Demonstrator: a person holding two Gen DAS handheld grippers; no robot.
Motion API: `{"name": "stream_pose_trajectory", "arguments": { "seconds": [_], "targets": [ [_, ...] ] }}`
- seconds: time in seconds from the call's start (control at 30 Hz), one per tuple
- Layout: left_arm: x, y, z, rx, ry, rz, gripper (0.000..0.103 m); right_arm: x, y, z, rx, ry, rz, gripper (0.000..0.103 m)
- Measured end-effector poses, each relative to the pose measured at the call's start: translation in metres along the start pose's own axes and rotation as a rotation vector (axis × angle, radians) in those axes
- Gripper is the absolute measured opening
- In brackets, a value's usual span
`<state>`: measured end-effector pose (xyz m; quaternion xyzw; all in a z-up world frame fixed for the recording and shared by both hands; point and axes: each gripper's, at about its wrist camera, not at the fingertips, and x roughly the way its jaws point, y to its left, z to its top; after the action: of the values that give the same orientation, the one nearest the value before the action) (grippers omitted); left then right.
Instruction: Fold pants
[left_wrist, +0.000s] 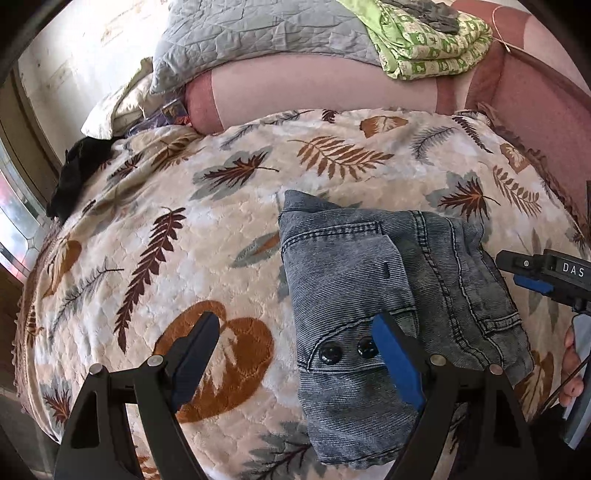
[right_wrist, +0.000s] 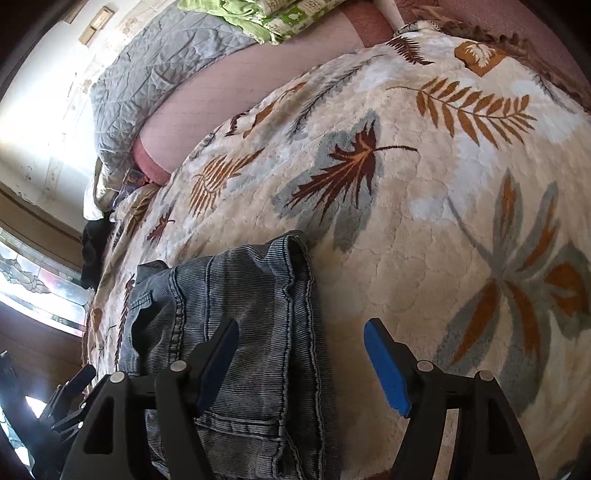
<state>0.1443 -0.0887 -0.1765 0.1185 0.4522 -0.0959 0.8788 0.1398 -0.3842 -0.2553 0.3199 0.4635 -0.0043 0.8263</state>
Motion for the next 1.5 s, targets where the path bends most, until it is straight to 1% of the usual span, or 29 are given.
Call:
{"name": "stream_pose_trajectory", "arguments": {
  "seconds": [0.27,0.53,0.67,0.87,1.0,1.2,1.3,1.4,1.5],
  "targets": [
    [0.0,0.003,-0.003,-0.008,0.003,0.019,0.085,-0.005,-0.005,0.001,0.01,-0.011,0.004,0.074],
    [0.0,0.002,-0.004,0.001,0.002,0.024,0.085,-0.004,-0.001,0.0,-0.006,-0.008,0.011,0.074],
    [-0.006,0.005,-0.003,-0.006,-0.009,0.03,0.085,-0.004,-0.002,0.002,0.005,-0.013,0.013,0.074],
    [-0.018,0.019,-0.007,-0.038,-0.02,0.03,0.085,0.0,0.004,0.0,-0.013,0.006,0.019,0.074],
    [-0.029,0.024,-0.01,-0.045,-0.039,0.031,0.085,0.001,0.008,-0.004,-0.044,0.009,0.005,0.074],
    [-0.041,0.042,-0.013,-0.071,-0.062,0.058,0.085,0.001,0.012,-0.008,-0.055,0.009,-0.01,0.074],
    [-0.044,0.055,-0.014,-0.093,-0.068,0.083,0.085,-0.001,0.016,-0.009,-0.08,0.002,-0.024,0.074],
    [-0.045,0.067,-0.015,-0.126,-0.074,0.094,0.085,-0.003,0.018,-0.009,-0.088,-0.012,-0.027,0.074],
    [-0.045,0.073,-0.016,-0.14,-0.076,0.105,0.085,-0.001,0.018,-0.01,-0.085,-0.003,-0.024,0.074]
  ]
}}
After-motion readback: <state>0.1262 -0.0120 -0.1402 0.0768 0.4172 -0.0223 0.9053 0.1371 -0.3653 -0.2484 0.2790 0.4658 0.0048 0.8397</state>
